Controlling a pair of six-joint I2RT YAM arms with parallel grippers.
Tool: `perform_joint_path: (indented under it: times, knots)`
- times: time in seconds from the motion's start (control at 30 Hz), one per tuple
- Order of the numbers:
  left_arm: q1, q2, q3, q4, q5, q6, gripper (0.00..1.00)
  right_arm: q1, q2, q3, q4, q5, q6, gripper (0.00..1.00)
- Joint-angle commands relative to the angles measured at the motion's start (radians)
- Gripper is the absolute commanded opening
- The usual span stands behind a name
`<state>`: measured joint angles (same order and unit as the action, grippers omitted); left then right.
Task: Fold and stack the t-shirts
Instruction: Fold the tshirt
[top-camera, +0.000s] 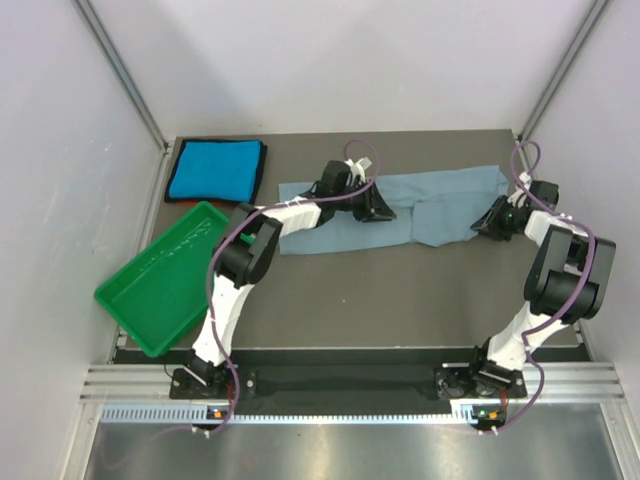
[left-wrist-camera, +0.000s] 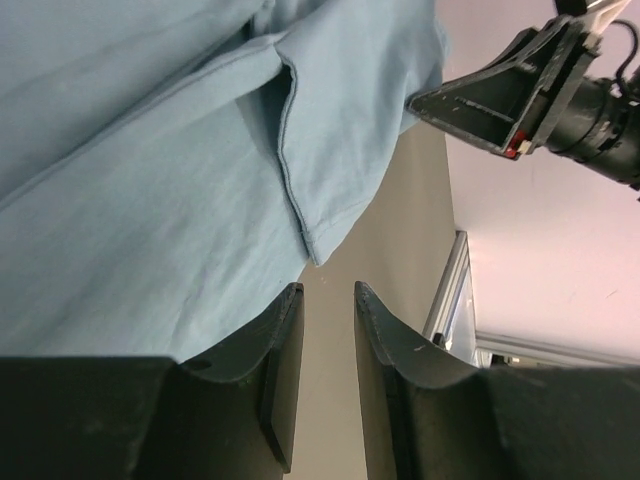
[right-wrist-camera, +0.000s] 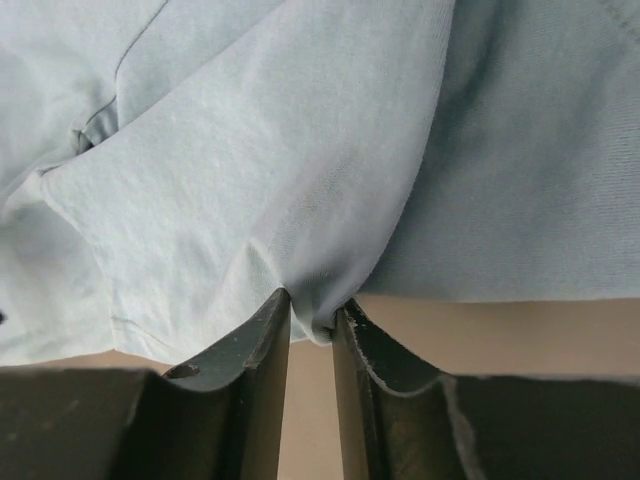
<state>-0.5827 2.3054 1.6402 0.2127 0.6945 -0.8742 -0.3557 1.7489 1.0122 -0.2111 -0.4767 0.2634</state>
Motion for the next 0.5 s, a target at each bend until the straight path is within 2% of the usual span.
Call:
perform_joint_path:
  times: [0.0, 0.23, 0.37, 0.47]
  knots:
    - [-0.031, 0.043, 0.056, 0.097, 0.022, -0.037, 0.32, 0.006, -0.063, 0.054, -0.019, -0.013, -0.006, 0.23]
    - [-0.069, 0.097, 0.098, 0.134, 0.008, -0.051, 0.33, 0.006, -0.071, 0.066, -0.072, -0.019, 0.007, 0.22]
    - [-0.077, 0.133, 0.128, 0.137, -0.009, -0.068, 0.33, 0.006, -0.068, 0.097, -0.108, -0.019, 0.019, 0.29]
    - [-0.083, 0.156, 0.156, 0.142, -0.007, -0.092, 0.33, 0.004, -0.062, 0.103, -0.103, -0.043, 0.036, 0.31]
